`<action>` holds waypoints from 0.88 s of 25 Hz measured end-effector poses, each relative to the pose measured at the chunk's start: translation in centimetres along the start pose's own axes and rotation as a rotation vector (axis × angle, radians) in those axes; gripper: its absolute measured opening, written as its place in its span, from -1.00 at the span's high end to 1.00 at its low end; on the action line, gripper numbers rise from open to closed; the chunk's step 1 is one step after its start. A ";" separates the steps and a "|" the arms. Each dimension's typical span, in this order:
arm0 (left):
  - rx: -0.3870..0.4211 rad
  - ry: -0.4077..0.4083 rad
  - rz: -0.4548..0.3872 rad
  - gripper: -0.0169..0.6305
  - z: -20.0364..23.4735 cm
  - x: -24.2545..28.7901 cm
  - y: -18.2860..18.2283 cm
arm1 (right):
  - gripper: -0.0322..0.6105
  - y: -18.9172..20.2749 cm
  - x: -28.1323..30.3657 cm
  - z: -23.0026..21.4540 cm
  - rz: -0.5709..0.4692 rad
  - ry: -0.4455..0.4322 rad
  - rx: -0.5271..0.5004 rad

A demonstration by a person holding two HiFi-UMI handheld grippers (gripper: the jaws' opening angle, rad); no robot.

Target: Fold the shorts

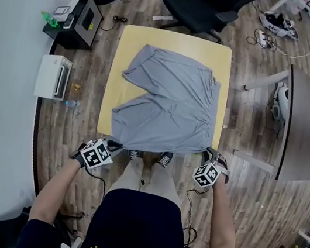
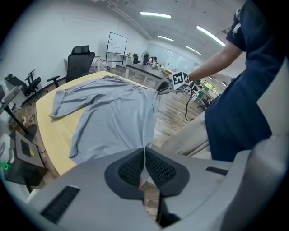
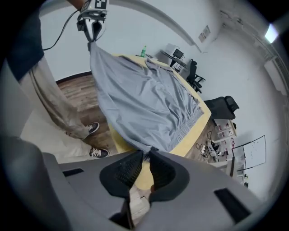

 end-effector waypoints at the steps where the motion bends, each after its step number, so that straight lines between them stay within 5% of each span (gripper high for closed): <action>1: -0.002 -0.003 -0.005 0.88 0.0 -0.1 -0.2 | 0.69 -0.2 0.1 -0.4 0.004 0.011 0.003; 7: 0.001 -0.018 -0.054 0.88 0.6 -1.4 -1.3 | 0.48 -1.2 0.8 -1.9 0.041 0.062 -0.008; 10: 0.017 -0.019 -0.049 0.88 0.6 -2.3 -1.5 | 0.74 -1.5 0.6 -2.4 0.057 0.075 0.012; 22: 0.020 0.170 0.009 0.88 -1.0 -10.7 -1.8 | 0.76 -5.1 -10.6 -2.5 -0.001 -0.098 0.147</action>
Point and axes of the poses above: the fingertips, and each gripper's own axes: x forward along the fingers, z to its left, y out of its underside, the point moved 6 cm from there along -x, backward along the fingers, and after that the axes turned 9 degrees about -z, right-handed, at the moved point
